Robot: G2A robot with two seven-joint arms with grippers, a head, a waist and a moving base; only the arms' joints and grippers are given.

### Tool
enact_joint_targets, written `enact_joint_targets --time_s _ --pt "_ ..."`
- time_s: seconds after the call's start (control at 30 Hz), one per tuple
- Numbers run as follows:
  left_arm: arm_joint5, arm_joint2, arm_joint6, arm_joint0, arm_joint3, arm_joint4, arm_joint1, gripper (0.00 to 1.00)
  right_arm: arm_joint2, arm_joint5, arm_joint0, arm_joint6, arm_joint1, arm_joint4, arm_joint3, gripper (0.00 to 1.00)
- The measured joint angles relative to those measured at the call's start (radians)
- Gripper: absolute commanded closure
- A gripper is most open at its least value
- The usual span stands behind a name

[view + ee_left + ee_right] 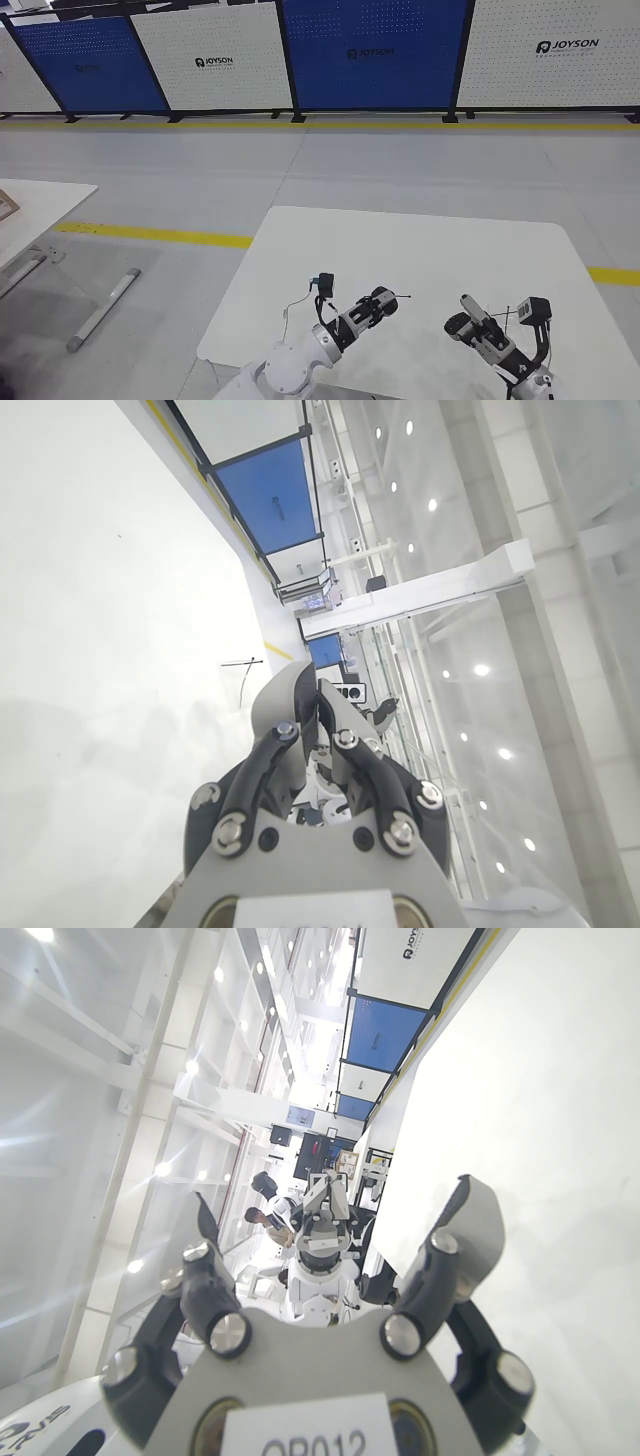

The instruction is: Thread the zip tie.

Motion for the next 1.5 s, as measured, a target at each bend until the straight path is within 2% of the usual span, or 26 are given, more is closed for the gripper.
enact_joint_targets --time_s 0.27,0.37,0.43,0.53,0.6,0.7,0.8,1.37,1.43,1.5 --pt "0.000 0.000 0.000 0.000 0.000 0.000 0.000 1.00 0.018 -0.003 -0.001 -0.006 0.001 -0.023 -0.018 0.00" --pt "0.000 0.000 0.000 0.000 0.000 0.000 0.000 1.00 0.080 0.003 -0.010 0.037 0.010 -0.042 -0.050 0.00" --pt "0.000 0.000 0.000 0.000 0.000 0.000 0.000 1.00 0.135 0.025 -0.011 0.106 0.020 -0.054 -0.072 0.00" --pt "0.000 0.000 0.000 0.000 0.000 0.000 0.000 1.00 0.206 0.102 0.006 0.204 0.034 -0.115 -0.096 0.00" --pt "0.000 0.000 0.000 0.000 0.000 0.000 0.000 1.00 0.232 0.183 0.032 0.249 0.042 -0.168 -0.111 0.00" --pt "0.000 0.000 0.000 0.000 0.000 0.000 0.000 1.00 0.226 0.293 0.076 0.291 0.048 -0.253 -0.120 0.00" --pt "0.000 0.000 0.000 0.000 0.000 0.000 0.000 1.00 0.210 0.371 0.102 0.225 0.043 -0.233 -0.112 0.00" --pt "0.000 0.000 0.000 0.000 0.000 0.000 0.000 1.00 0.209 0.370 0.101 0.230 0.042 -0.225 -0.112 0.00" --pt "0.000 0.000 0.000 0.000 0.000 0.000 0.000 1.00 0.201 0.374 0.110 0.240 0.044 -0.255 -0.124 0.00" --pt "0.000 0.000 0.000 0.000 0.000 0.000 0.000 1.00 0.191 0.404 0.140 0.289 0.049 -0.311 -0.134 0.00"
